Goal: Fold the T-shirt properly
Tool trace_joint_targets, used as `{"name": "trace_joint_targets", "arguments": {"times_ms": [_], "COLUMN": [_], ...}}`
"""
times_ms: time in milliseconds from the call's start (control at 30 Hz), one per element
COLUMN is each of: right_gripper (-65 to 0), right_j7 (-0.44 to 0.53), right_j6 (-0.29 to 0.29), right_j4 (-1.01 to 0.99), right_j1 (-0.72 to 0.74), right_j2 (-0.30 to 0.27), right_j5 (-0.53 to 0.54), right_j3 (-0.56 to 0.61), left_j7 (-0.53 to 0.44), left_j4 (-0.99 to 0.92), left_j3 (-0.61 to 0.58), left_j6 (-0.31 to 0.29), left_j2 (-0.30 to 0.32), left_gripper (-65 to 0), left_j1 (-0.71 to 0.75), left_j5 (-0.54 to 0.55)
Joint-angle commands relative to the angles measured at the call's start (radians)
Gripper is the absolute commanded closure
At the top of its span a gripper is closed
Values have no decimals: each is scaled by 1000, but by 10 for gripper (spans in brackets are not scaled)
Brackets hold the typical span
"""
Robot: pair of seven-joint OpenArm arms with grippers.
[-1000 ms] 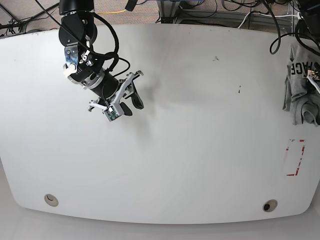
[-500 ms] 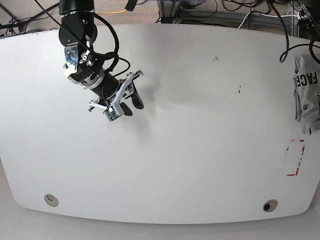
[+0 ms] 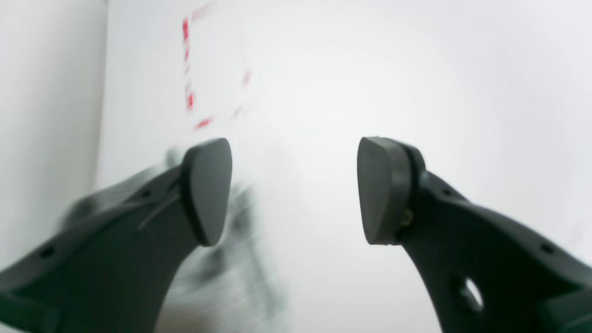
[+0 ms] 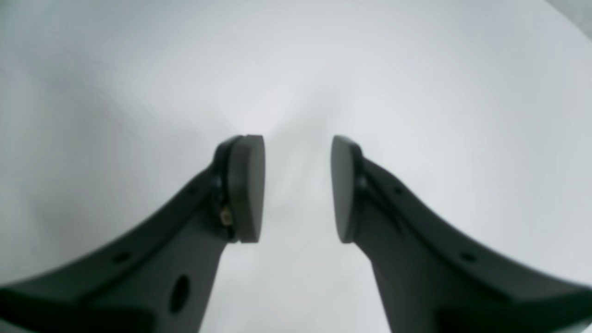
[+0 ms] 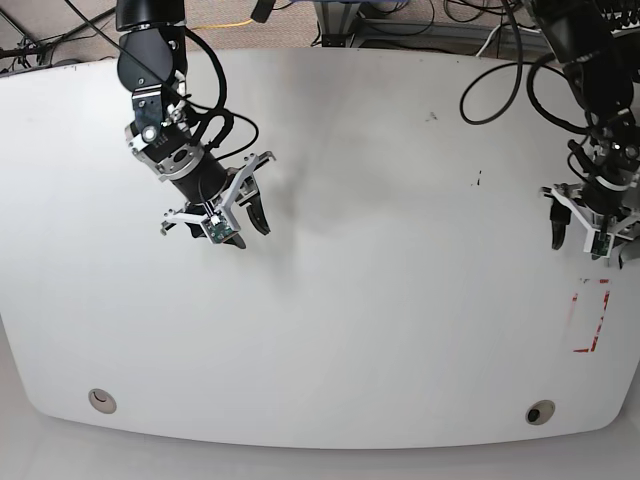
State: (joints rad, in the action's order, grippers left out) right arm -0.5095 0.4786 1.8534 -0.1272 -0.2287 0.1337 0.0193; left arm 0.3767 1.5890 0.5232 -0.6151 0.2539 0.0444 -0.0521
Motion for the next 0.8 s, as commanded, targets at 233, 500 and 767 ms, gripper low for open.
{"name": "trace_joint_targets", "arguments": {"times_ms": [233, 500, 767], "right_gripper": [-224, -224, -224], "right_j7": [446, 558, 650], "right_j6": [4, 4, 6], "right_j4": [-146, -165, -163], "right_j1": [-121, -285, -526], "right_j2": [45, 45, 38], "right_j5": [-174, -168, -32], "right_j3": [-155, -270, -355], "left_j7": [-424, -514, -514], "left_j4": [49, 152, 313], "left_j3": [-113, -208, -212], "left_j6": [240, 354, 354], "left_j2": [-163, -213, -298], "left_gripper": [-393, -394, -394], "left_j1": [171, 392, 679], "left_j5": [8, 18, 18]}}
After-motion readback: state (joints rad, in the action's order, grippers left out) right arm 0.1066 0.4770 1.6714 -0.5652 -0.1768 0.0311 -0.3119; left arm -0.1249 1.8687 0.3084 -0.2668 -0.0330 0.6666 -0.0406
